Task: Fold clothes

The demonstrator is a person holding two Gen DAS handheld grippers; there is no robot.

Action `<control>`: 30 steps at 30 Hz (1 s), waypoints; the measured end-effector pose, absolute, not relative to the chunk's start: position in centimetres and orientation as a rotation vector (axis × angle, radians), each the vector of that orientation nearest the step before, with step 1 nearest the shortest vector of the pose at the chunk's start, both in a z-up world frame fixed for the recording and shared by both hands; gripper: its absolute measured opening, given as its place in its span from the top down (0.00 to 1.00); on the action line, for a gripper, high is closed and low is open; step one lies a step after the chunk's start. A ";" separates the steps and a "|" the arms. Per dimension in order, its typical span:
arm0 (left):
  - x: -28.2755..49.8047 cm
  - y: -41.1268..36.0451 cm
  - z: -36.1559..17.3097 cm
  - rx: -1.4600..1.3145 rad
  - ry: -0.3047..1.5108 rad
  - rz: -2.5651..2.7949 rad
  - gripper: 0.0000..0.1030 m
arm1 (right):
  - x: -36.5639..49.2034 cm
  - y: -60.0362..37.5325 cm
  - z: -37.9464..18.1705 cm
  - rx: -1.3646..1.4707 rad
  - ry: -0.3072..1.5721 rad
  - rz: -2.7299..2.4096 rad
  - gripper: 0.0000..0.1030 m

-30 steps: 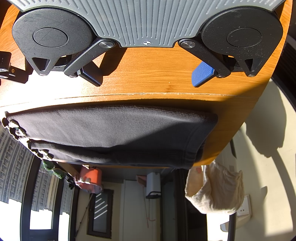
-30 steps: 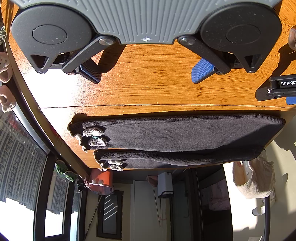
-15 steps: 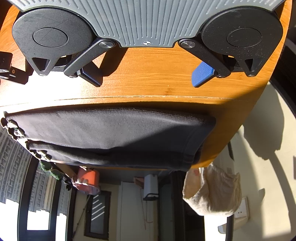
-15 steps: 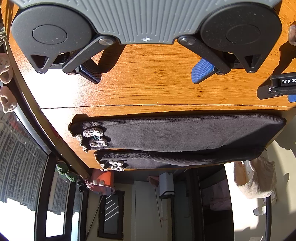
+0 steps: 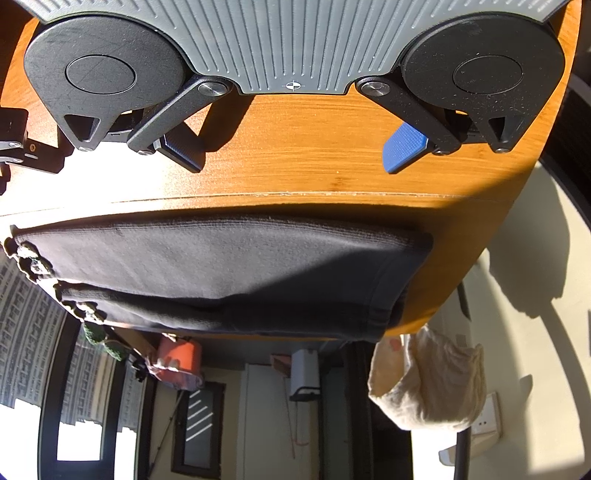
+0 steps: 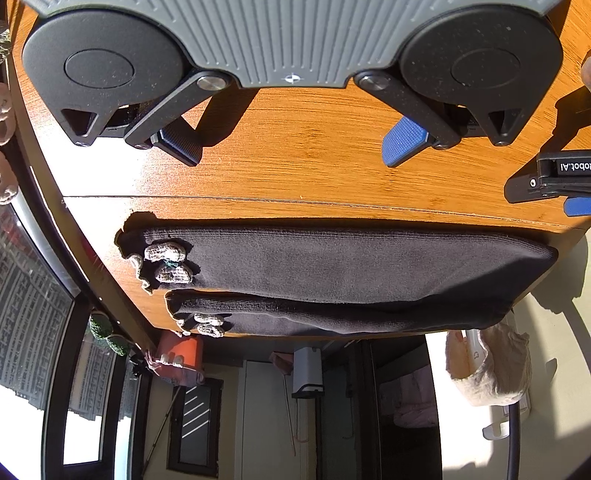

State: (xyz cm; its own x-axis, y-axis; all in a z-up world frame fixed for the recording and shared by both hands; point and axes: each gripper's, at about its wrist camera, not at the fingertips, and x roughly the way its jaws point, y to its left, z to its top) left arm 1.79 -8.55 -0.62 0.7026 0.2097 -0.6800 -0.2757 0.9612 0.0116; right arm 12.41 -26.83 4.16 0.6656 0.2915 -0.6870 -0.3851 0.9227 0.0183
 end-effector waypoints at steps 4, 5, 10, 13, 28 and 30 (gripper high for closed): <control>1.8 -7.9 0.0 -0.085 0.755 0.178 0.00 | 14.0 -27.6 4.7 -0.094 0.760 0.474 0.00; 1.9 -7.5 0.6 -0.100 0.739 0.151 0.00 | 14.6 -27.8 5.1 -0.069 0.750 0.492 0.00; 4.8 -5.9 3.8 -0.089 0.621 0.116 0.00 | 19.5 -26.8 7.4 -0.031 0.624 0.461 0.00; 8.1 -5.5 3.5 -0.062 0.628 0.105 0.00 | 22.5 -25.7 6.9 -0.035 0.624 0.478 0.04; 5.9 -0.6 3.3 -0.285 0.790 -0.086 0.00 | 16.6 -28.6 4.6 -0.159 0.695 0.589 0.21; 7.8 2.9 4.7 -0.324 0.716 0.070 0.00 | 16.3 -28.8 4.6 -0.164 0.686 0.595 0.21</control>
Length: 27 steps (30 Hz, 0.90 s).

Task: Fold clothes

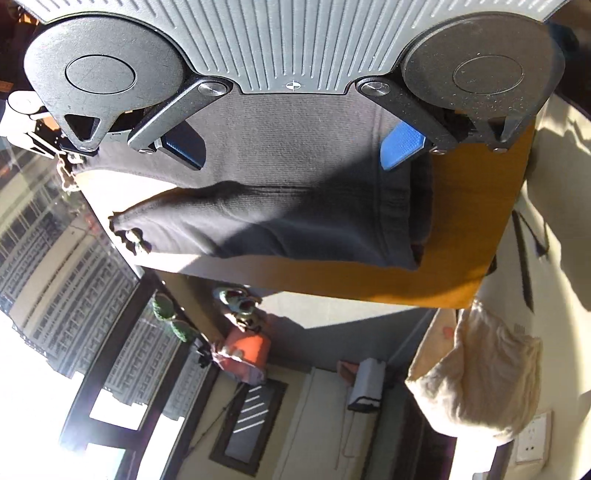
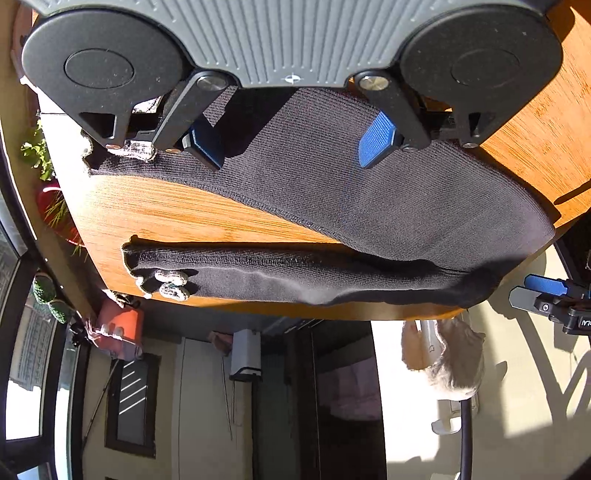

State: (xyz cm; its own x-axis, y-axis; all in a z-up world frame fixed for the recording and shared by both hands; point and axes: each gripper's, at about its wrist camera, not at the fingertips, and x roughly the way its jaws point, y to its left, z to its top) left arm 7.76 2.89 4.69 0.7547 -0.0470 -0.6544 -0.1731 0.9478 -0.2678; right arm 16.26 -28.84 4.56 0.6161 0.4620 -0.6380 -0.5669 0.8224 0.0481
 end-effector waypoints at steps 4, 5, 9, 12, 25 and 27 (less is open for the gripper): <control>13.7 8.7 3.6 -0.498 0.771 0.191 0.00 | 17.4 -28.9 5.1 -0.117 0.700 0.592 0.27; 14.8 9.1 3.2 -0.506 0.792 0.188 0.00 | 18.0 -29.2 5.5 -0.090 0.708 0.593 0.34; 18.3 8.8 1.6 -0.408 0.859 0.239 0.00 | 21.7 -31.5 7.7 0.026 0.692 0.532 0.62; 19.0 8.3 0.8 -0.374 0.863 0.242 0.00 | 25.7 -33.2 8.7 0.072 0.648 0.421 0.61; 17.9 5.5 1.0 -0.210 0.775 0.177 0.55 | 36.6 -32.1 4.9 0.220 0.741 0.311 0.87; 17.4 5.7 1.5 -0.232 0.760 0.154 0.59 | 35.8 -31.9 6.2 0.226 0.712 0.324 0.91</control>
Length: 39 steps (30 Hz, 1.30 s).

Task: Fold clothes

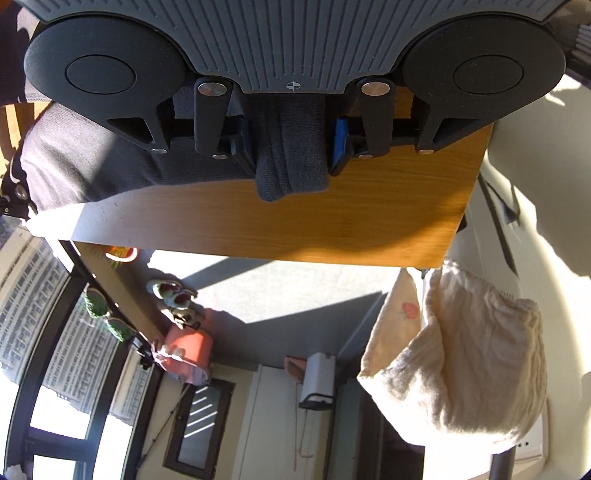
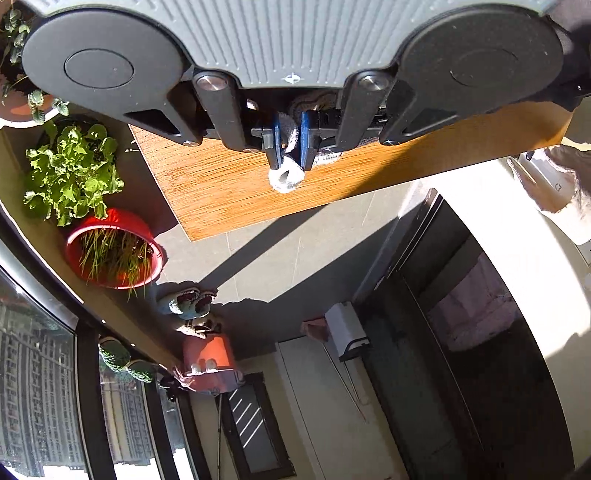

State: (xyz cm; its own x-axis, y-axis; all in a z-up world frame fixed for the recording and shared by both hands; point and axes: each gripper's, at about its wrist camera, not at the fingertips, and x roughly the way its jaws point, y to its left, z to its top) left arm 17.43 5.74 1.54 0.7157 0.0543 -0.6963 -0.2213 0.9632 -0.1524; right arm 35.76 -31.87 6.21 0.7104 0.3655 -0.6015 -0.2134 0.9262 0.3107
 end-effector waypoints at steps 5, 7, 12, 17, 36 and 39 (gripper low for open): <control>11.5 4.9 6.7 -0.198 0.583 0.095 0.60 | 28.8 -35.0 11.8 0.247 0.538 0.371 0.95; 7.6 4.4 8.3 -0.206 0.528 0.065 0.59 | 25.2 -36.8 12.9 0.224 0.501 0.356 0.97; -1.1 3.5 7.3 -0.227 0.551 0.051 0.57 | 19.0 -40.4 11.2 0.175 0.537 0.276 0.96; -4.2 3.8 5.3 -0.279 0.583 0.076 0.57 | 18.1 -41.6 9.7 0.260 0.612 0.312 0.92; -4.8 4.1 5.7 -0.251 0.520 0.095 0.58 | 29.0 -31.1 8.4 0.519 0.713 0.451 0.93; -6.7 2.9 6.5 -0.183 0.516 0.073 0.58 | 25.5 -34.5 11.4 0.461 0.619 0.490 0.93</control>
State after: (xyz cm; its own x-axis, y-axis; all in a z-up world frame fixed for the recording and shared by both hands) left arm -6.66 2.92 6.55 0.8676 0.0233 -0.4967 -0.1154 0.9811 -0.1556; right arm 25.50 -34.49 11.37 0.7096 0.5574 -0.4309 -0.2917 0.7891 0.5406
